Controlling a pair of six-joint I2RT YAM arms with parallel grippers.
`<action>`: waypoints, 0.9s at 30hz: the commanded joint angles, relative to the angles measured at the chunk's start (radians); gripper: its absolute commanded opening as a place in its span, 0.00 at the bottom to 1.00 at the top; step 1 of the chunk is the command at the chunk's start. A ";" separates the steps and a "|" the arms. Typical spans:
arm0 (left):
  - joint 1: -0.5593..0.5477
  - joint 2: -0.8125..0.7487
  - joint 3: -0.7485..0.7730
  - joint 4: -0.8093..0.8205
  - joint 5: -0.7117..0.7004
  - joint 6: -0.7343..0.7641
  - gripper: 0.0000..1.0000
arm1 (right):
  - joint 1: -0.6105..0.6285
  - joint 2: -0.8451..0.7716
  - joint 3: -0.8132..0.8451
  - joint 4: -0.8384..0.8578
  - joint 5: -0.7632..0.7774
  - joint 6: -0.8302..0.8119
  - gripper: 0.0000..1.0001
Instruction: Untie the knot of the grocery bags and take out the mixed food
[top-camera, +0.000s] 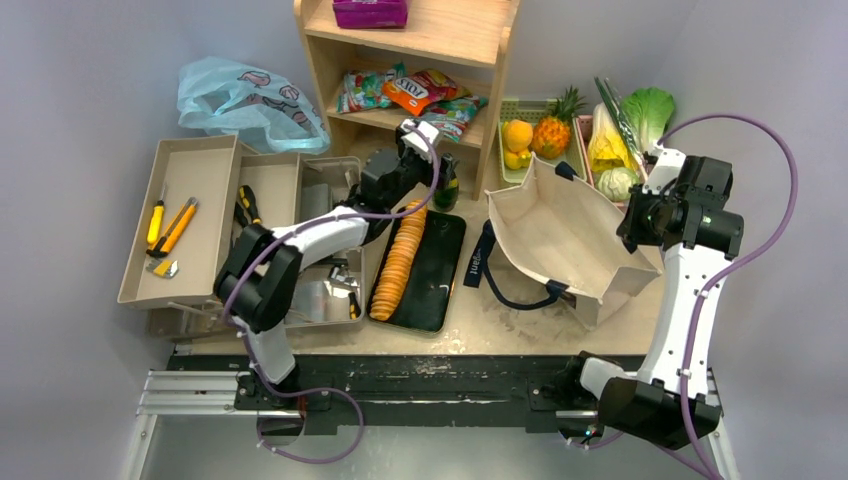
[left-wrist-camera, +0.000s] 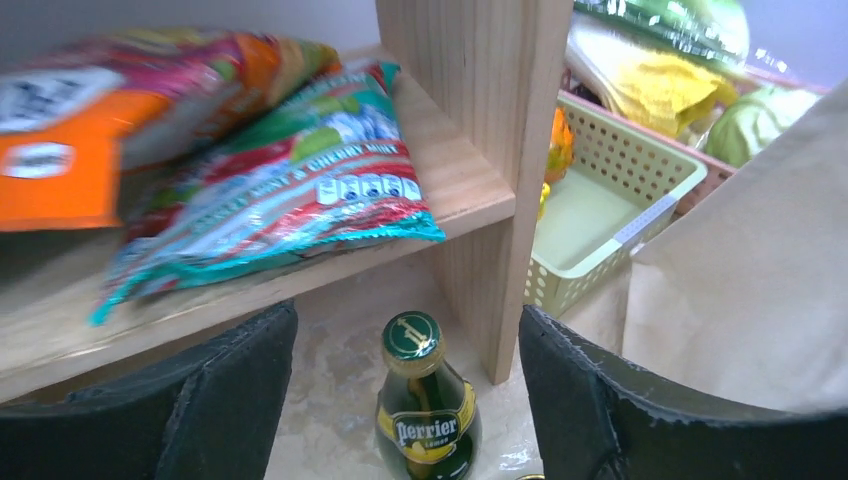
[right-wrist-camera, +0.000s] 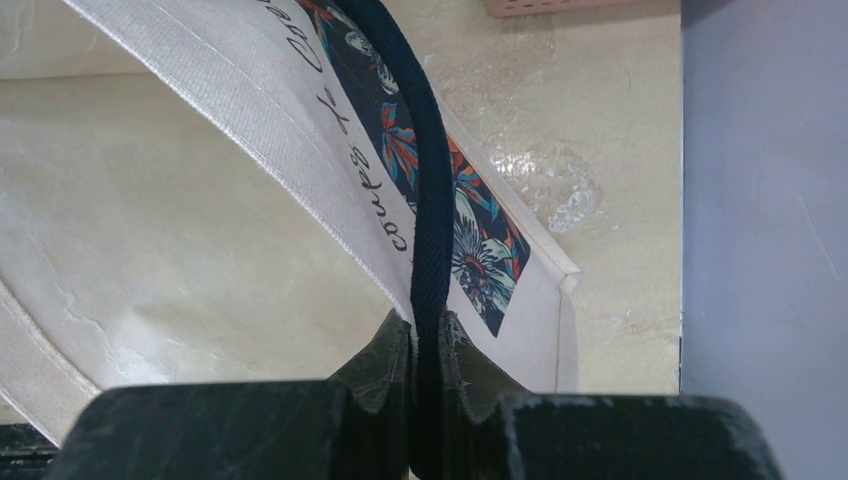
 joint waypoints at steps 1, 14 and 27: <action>0.007 -0.168 -0.104 0.095 -0.048 -0.041 0.80 | 0.000 0.009 0.027 0.020 -0.018 -0.001 0.00; -0.034 -0.194 -0.245 -0.105 -0.068 -0.119 0.41 | 0.000 0.020 0.035 0.012 -0.028 -0.016 0.00; -0.044 -0.020 -0.088 -0.208 -0.125 -0.175 0.39 | -0.001 -0.001 0.020 0.008 -0.020 -0.022 0.00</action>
